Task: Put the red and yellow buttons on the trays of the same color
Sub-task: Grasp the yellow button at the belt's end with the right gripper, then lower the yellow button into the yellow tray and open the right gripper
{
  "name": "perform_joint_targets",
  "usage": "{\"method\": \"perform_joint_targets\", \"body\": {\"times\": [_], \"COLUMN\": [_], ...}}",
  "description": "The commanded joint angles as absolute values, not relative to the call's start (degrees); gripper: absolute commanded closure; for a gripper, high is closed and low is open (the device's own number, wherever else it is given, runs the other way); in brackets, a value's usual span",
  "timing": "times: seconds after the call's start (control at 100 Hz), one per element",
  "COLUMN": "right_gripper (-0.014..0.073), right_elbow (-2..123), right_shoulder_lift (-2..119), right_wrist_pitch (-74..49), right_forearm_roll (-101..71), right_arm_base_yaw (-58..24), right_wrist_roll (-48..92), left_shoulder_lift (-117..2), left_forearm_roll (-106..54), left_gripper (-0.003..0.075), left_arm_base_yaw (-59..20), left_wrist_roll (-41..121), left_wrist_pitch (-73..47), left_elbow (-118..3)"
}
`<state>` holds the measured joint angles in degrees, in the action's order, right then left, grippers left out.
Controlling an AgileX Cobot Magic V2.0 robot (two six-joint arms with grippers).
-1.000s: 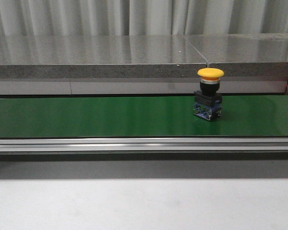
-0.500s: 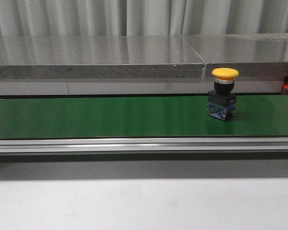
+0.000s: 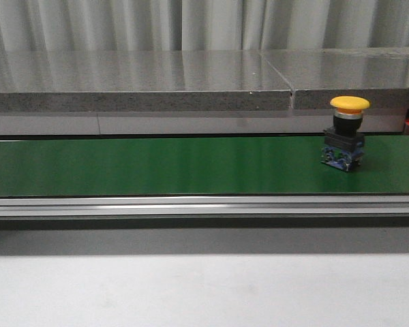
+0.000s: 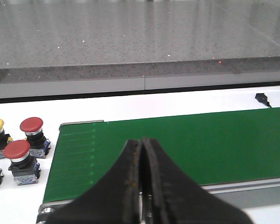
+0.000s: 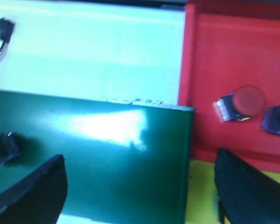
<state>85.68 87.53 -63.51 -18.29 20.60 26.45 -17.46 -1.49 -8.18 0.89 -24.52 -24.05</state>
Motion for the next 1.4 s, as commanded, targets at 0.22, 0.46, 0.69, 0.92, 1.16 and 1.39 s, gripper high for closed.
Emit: {"method": "perform_joint_targets", "body": {"times": [0.22, 0.46, 0.69, 0.92, 1.16, 1.39], "right_gripper": [-0.0041, -0.0041, -0.0041, -0.0041, 0.0036, 0.0472], "right_elbow": [74.1, 69.7, 69.7, 70.1, 70.1, 70.1], "right_shoulder_lift": [80.3, 80.9, 84.9, 89.6, 91.7, 91.4], "right_wrist_pitch": [-63.3, -56.9, -51.6, -47.9, -46.1, -47.2], "right_forearm_roll": [-19.3, -19.3, -19.3, -19.4, -19.4, -19.5], "right_arm_base_yaw": [13.4, 7.4, 4.3, 4.3, 4.3, 4.3], "right_wrist_roll": [32.2, 34.0, 35.7, 36.1, 36.1, 35.4], "left_shoulder_lift": [-17.8, -17.8, -17.8, -17.8, -17.8, -17.8], "left_forearm_roll": [-1.9, -1.9, -1.9, -1.9, -1.9, -1.9], "left_gripper": [0.0739, 0.0739, 0.0739, 0.0739, 0.0739, 0.0739], "left_arm_base_yaw": [-8.6, -8.6, -8.6, -8.6, -8.6, -8.6], "left_wrist_roll": [0.6, 0.6, 0.6, 0.6, 0.6, 0.6], "left_wrist_pitch": [-20.1, -20.1, -20.1, -20.1, -20.1, -20.1], "left_elbow": [-25.7, -25.7, -25.7, -25.7, -25.7, -25.7]}}
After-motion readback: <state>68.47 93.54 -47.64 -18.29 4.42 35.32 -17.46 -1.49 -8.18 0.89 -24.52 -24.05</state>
